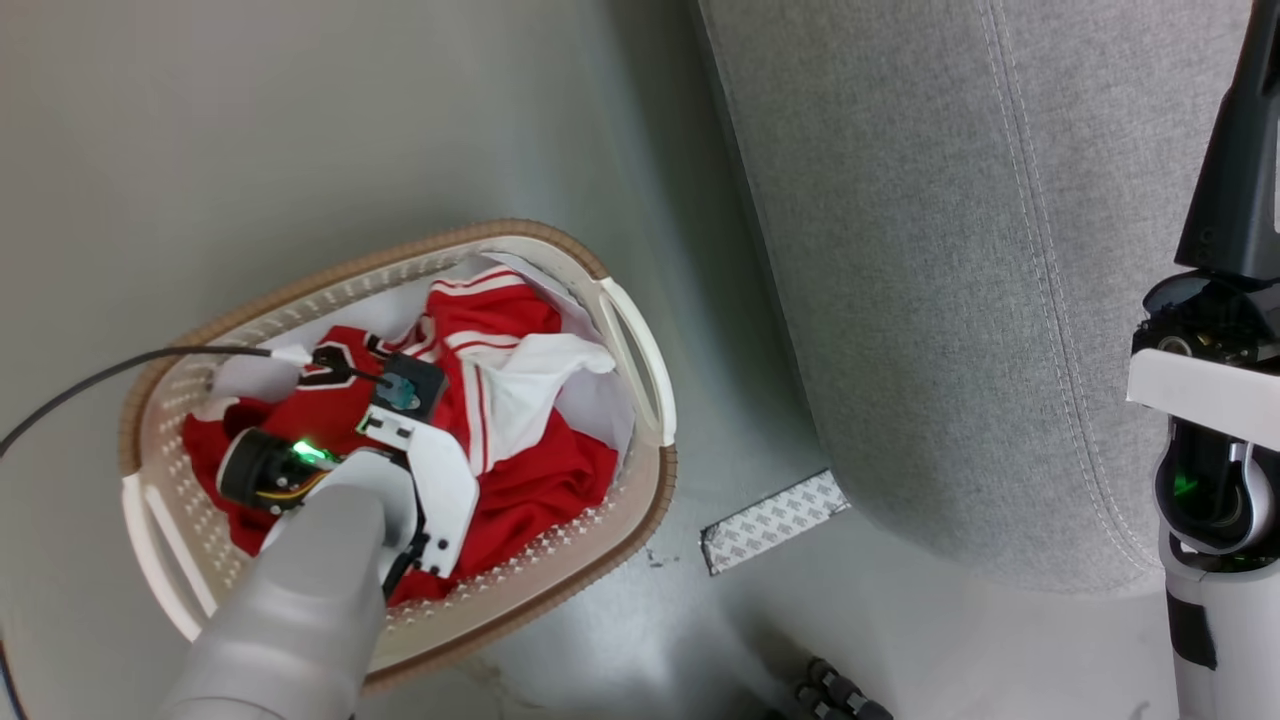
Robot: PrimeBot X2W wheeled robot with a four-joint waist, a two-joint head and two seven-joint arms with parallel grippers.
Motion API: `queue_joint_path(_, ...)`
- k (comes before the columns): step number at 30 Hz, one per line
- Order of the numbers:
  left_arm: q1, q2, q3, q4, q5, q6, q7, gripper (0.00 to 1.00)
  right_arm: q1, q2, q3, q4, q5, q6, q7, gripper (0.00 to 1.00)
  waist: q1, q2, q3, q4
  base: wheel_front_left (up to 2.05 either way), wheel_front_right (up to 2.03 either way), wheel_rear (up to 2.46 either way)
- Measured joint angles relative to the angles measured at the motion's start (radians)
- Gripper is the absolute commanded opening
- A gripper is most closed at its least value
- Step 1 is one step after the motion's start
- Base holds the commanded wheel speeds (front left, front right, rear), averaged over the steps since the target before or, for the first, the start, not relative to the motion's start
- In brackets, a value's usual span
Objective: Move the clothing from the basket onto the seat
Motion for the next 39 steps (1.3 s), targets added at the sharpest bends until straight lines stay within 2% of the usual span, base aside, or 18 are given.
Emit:
queue_joint_path(11,0.035,-0.052,-0.030,-0.001,-0.062,-0.022,-0.089,0.00,0.013,0.001,-0.007,0.034,-0.046,0.000,0.000,1.00,0.0000,0.0000,-0.119,0.058,0.00,0.00,0.00)
queue_joint_path(15,0.087,-0.063,-0.082,-0.043,-0.108,-0.023,-0.124,0.00,0.042,0.000,-0.009,0.063,-0.084,0.000,0.000,1.00,-0.0001,0.0000,-0.193,0.085,0.00,0.00,0.00)
queue_joint_path(21,0.185,-0.066,-0.225,-0.220,-0.291,-0.023,-0.141,0.00,0.103,-0.047,0.025,0.123,-0.085,0.000,0.000,1.00,-0.0001,0.0000,-0.322,0.136,0.00,0.00,0.00)
queue_joint_path(28,0.256,-0.066,-0.347,-0.332,-0.453,-0.023,-0.193,0.00,0.175,-0.102,0.038,0.184,-0.070,0.000,0.000,1.00,-0.0002,0.0000,-0.488,0.207,0.00,0.00,0.00)
queue_joint_path(34,0.285,-0.066,-0.388,-0.389,-0.528,-0.025,-0.252,0.00,0.224,-0.141,0.040,0.214,-0.053,0.000,0.000,1.00,-0.0004,0.0000,-0.625,0.267,0.00,0.00,0.00)
queue_joint_path(39,0.286,-0.066,-0.398,-0.432,-0.549,-0.024,-0.272,0.00,0.281,-0.153,0.024,0.221,-0.037,0.000,0.000,1.00,-0.0004,0.0000,-0.721,0.319,0.00,0.00,0.00)
